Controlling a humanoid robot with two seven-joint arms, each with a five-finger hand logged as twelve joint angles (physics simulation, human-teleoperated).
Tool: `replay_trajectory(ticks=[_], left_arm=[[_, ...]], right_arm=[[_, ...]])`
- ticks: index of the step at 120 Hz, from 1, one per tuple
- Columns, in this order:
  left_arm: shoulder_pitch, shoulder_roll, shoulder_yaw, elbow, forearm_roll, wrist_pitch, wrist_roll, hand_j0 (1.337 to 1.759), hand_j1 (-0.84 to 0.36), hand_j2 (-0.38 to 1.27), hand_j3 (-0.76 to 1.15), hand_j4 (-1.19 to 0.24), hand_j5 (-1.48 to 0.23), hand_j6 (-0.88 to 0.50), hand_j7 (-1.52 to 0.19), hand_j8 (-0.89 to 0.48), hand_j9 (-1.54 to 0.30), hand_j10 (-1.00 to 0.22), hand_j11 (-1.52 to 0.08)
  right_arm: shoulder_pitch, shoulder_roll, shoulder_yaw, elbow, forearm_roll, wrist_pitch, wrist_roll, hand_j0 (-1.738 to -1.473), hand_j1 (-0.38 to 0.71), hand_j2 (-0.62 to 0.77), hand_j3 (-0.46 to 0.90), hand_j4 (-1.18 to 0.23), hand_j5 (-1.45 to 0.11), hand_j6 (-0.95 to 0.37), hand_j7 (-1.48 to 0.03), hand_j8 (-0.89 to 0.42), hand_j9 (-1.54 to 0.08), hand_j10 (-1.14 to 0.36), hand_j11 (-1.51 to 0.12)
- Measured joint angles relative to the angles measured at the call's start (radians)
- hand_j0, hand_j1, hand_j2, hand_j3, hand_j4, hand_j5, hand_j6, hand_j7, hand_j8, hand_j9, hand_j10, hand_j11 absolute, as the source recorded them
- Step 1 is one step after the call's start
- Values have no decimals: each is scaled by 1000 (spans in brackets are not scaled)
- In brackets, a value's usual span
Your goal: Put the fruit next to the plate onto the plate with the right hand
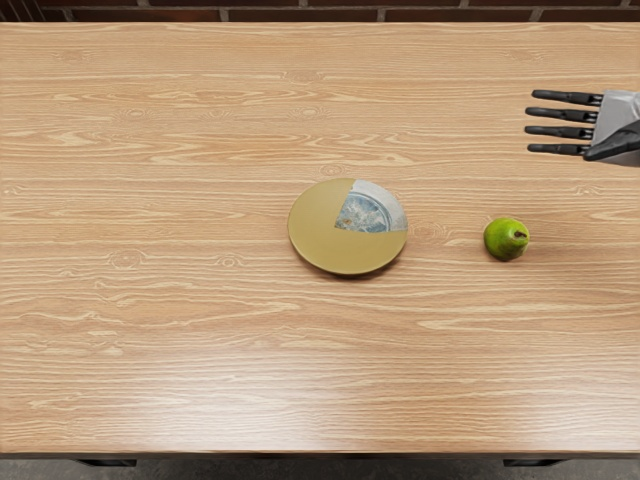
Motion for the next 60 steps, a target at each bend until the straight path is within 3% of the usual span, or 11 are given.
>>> replay_trajectory(ticks=[36, 50, 60], left_arm=[[0, 0, 0, 0, 0, 0, 0, 1658, 349, 1, 0, -2, 0, -3, 0, -3, 0, -2, 0], [0, 0, 0, 0, 0, 0, 0, 1658, 349, 1, 0, -2, 0, -3, 0, -3, 0, -2, 0], [0, 0, 0, 0, 0, 0, 0, 1658, 349, 1, 0, -2, 0, -3, 0, -3, 0, -2, 0]], right_arm=[[-6, -5, 0, 26, -50, 0, 0, -1658, -349, 0, 0, 0, 1, 6, 0, 4, 1, 3, 0], [-8, -44, 49, 145, -216, 0, 0, -1658, -349, -1, 0, 0, 1, 5, 0, 4, 0, 3, 0], [-8, -114, 76, 306, -370, 0, 0, -1658, -349, -1, 0, 0, 0, 4, 0, 3, 0, 2, 0]])
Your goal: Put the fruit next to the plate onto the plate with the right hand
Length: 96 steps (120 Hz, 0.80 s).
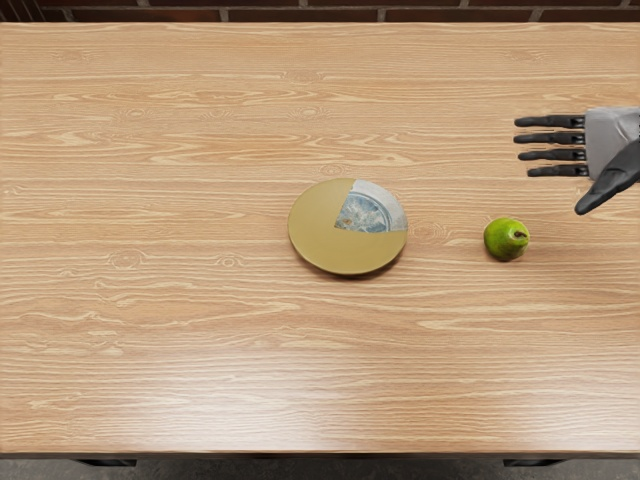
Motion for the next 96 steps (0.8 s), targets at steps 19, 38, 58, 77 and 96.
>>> replay_trajectory(ticks=[19, 38, 58, 77, 96], left_arm=[[0, 0, 0, 0, 0, 0, 0, 1658, 349, 1, 0, -2, 0, -3, 0, -3, 0, -2, 0], [0, 0, 0, 0, 0, 0, 0, 1658, 349, 1, 0, -2, 0, -3, 0, -3, 0, -2, 0], [0, 0, 0, 0, 0, 0, 0, 1658, 349, 1, 0, -2, 0, -3, 0, -3, 0, -2, 0], [0, 0, 0, 0, 0, 0, 0, 1658, 349, 1, 0, -2, 0, -3, 0, -3, 0, -2, 0], [0, 0, 0, 0, 0, 0, 0, 1658, 349, 1, 0, -2, 0, -3, 0, -3, 0, -2, 0]], right_arm=[[-1, -112, 13, 254, -180, -14, 0, -1658, -349, 0, 0, -1, 0, 0, 0, 0, 0, 0, 0], [-3, -131, 7, 391, -330, -237, 0, -1658, -349, 0, 0, -3, 0, -4, 0, -3, 0, -3, 0], [-73, -28, -2, 436, -500, -513, 0, -1658, -349, 0, 0, -4, -1, -5, 0, -5, 0, -4, 0], [-174, 97, -5, 444, -705, -680, 0, -1658, -349, 1, 0, -5, -1, -6, 0, -5, 0, -4, 0], [-237, 185, -6, 446, -901, -886, 0, -1658, -349, 2, 0, -4, -1, -6, 0, -5, 0, -4, 0]])
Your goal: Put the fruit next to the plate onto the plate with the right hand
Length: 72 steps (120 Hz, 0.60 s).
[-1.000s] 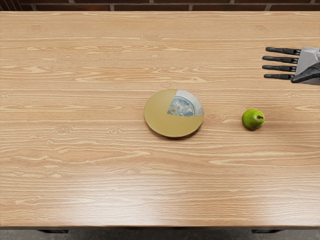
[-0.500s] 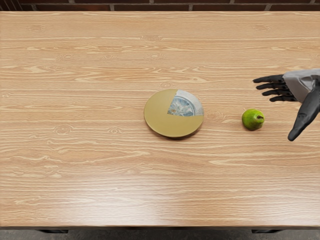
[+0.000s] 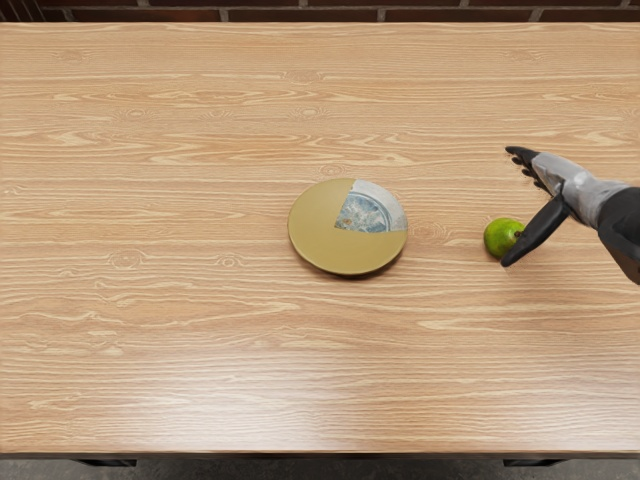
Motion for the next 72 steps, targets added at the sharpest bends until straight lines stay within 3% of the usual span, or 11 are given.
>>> replay_trajectory(ticks=[39, 72], left_arm=[[0, 0, 0, 0, 0, 0, 0, 1658, 349, 1, 0, -2, 0, -3, 0, -3, 0, -2, 0], [0, 0, 0, 0, 0, 0, 0, 1658, 349, 1, 0, -2, 0, -3, 0, -3, 0, -2, 0]], right_arm=[[-77, 131, -15, -30, -156, -194, 0, -1658, -349, 2, 0, -3, -1, -4, 0, -3, 0, -2, 0], [-106, 169, -29, -87, -210, -240, 0, -1658, -349, 2, 0, -2, 0, -3, 0, -3, 0, -2, 0]])
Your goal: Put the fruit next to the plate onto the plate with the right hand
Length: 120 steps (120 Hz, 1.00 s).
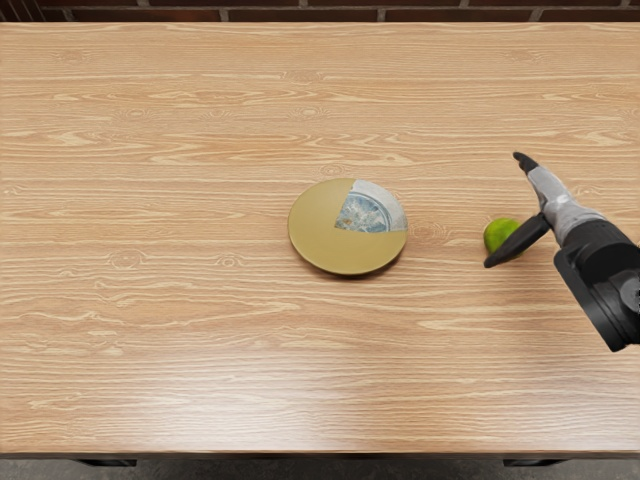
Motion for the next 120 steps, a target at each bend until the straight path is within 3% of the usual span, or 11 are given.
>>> replay_trajectory(ticks=[40, 78, 120], left_arm=[[0, 0, 0, 0, 0, 0, 0, 1658, 349, 1, 0, -2, 0, -3, 0, -3, 0, -2, 0], [0, 0, 0, 0, 0, 0, 0, 1658, 349, 1, 0, -2, 0, -3, 0, -3, 0, -2, 0], [0, 0, 0, 0, 0, 0, 0, 1658, 349, 1, 0, -2, 0, -3, 0, -3, 0, -2, 0]], right_arm=[[-32, 24, -14, -29, -24, -41, 0, -1658, -299, -6, 0, -44, -55, -45, -55, -44, -55, -44, -55], [-47, 30, -15, -32, -21, -50, 0, -1658, -116, -37, 0, -197, -255, -199, -255, -198, -255, -198, -255], [-63, 38, -15, -40, -23, -80, 0, -1658, -13, -54, 0, -283, -366, -284, -366, -284, -366, -283, -366]])
